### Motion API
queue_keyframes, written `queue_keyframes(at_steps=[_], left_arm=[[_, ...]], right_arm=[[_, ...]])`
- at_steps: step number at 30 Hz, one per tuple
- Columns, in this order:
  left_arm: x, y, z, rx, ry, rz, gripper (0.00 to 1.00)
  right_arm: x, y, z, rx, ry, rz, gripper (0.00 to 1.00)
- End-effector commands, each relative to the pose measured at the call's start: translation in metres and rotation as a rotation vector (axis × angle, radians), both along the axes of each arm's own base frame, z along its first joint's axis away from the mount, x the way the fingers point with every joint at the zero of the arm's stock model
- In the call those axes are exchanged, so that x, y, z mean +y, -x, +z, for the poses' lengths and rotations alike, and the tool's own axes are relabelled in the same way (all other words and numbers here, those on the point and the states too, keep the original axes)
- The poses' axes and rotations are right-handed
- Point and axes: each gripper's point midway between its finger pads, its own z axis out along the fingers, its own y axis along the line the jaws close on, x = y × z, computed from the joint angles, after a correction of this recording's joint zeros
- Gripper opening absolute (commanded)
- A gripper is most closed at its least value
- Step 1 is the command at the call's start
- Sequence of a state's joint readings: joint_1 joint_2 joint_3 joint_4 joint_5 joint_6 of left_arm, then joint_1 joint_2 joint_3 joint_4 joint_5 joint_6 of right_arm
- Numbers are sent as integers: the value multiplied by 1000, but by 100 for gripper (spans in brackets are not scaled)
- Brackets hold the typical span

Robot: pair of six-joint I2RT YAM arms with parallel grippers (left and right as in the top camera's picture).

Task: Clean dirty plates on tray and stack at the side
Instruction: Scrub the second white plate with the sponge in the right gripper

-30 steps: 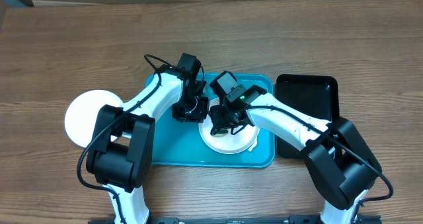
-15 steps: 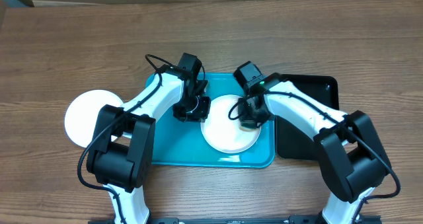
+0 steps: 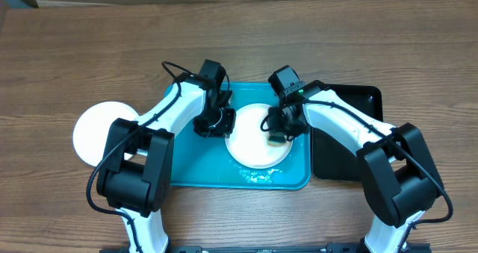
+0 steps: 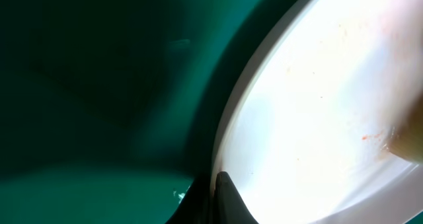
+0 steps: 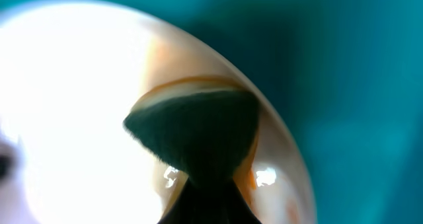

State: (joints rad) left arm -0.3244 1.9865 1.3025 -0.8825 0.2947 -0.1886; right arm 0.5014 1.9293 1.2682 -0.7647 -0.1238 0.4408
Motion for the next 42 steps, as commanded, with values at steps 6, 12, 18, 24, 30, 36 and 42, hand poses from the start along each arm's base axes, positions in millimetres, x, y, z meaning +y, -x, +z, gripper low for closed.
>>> queue_keyframes(at_steps=[6,12,18,24,30,36,42], left_arm=[[2,3,-5,15,-19,4,4],[2,3,-5,15,-19,4,4],[2,3,-5,15,-19,3,4],[2,3,-5,16,-19,3,4],[2,3,-5,16,-19,3,4],[2,3,-5,15,-19,3,4],[2,3,-5,16,-19,3,4]], right_arm=[[22,9,2,45,-128,63,8],[-25,46,-9,175,103,101,4],[-80,21,-9,73,357,-142,4],[-39,-26,-5,-92,150,-149,4],[-20,-39,1,-159,92,-130,4],[34,3,5,-39,-140,212,4],[-13,16,-9,20,126,83,4]])
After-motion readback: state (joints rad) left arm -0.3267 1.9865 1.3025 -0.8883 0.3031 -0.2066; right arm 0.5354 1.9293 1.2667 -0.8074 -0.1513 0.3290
